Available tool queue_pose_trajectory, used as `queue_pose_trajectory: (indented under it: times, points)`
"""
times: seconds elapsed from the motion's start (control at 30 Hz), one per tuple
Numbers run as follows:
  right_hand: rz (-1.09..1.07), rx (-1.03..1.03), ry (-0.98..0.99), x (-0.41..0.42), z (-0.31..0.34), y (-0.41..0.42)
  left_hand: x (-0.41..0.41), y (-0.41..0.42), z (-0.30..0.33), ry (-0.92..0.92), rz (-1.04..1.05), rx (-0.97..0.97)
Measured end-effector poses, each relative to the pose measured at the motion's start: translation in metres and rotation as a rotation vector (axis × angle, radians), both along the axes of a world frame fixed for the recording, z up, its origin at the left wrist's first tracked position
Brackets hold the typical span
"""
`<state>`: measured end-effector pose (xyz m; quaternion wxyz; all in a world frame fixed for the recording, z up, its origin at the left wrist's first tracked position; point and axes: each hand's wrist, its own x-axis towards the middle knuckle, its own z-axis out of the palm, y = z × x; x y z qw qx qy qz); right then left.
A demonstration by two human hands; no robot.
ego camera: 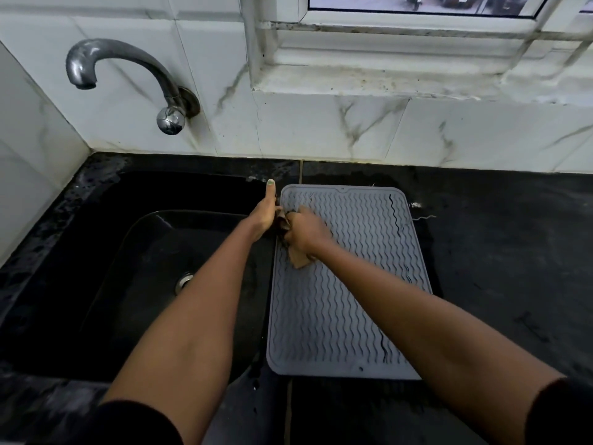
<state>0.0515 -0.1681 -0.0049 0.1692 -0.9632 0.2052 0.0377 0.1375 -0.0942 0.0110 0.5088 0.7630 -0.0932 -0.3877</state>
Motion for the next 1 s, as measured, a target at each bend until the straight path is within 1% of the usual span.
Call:
queue_pose_trajectory:
  times: [0.07, 0.17, 0.27, 0.33, 0.37, 0.4, 0.43, 0.5, 0.53, 0.63, 0.73, 0.83, 0.87, 0.97, 1.0]
  points:
    - [0.039, 0.064, -0.027, -0.027, 0.000, 0.014, -0.002, 0.000, 0.003, 0.010, -0.024, -0.014]
    - [0.081, 0.145, -0.042, -0.081, 0.001, 0.044, -0.006, 0.000, 0.006, -0.029, -0.071, 0.002]
    - [0.189, 0.180, 0.055, -0.121, 0.003, 0.070, -0.012, 0.001, 0.008, -0.039, -0.114, 0.002]
    - [0.252, 0.190, 0.137, -0.122, 0.007, 0.069, -0.017, 0.001, 0.010, -0.026, -0.140, 0.007]
    - [0.253, 0.214, 0.136, -0.117, 0.011, 0.064, -0.020, 0.002, 0.010, -0.021, -0.152, 0.018]
    - [0.211, 0.235, 0.099, -0.107, 0.015, 0.057, -0.023, 0.003, 0.011, -0.015, -0.161, 0.027]
    - [0.131, 0.233, 0.013, -0.095, 0.017, 0.048, -0.026, 0.005, 0.011, -0.011, -0.167, 0.031]
    - [-0.024, 0.174, -0.151, -0.072, 0.019, 0.029, -0.033, 0.010, 0.010, 0.007, -0.179, 0.006]
    - [-0.067, 0.144, -0.160, -0.063, 0.018, 0.022, -0.037, 0.013, 0.009, 0.019, -0.193, 0.000]
    - [-0.068, 0.092, -0.060, -0.053, 0.007, 0.022, -0.047, 0.021, 0.005, 0.052, -0.232, -0.011]
    - [-0.079, 0.175, -0.084, -0.080, 0.001, 0.043, -0.054, 0.026, 0.005, 0.031, -0.236, -0.022]
    - [0.039, 0.190, -0.046, -0.124, 0.000, 0.066, -0.059, 0.025, 0.004, -0.011, -0.247, 0.006]
    - [0.078, 0.155, -0.025, -0.136, 0.001, 0.073, -0.062, 0.024, 0.004, -0.013, -0.255, 0.008]
    - [0.146, 0.148, 0.071, -0.151, 0.001, 0.081, -0.074, 0.023, 0.004, -0.003, -0.270, 0.018]
    - [0.150, 0.182, 0.086, -0.150, 0.004, 0.079, -0.078, 0.023, 0.004, -0.007, -0.282, 0.032]
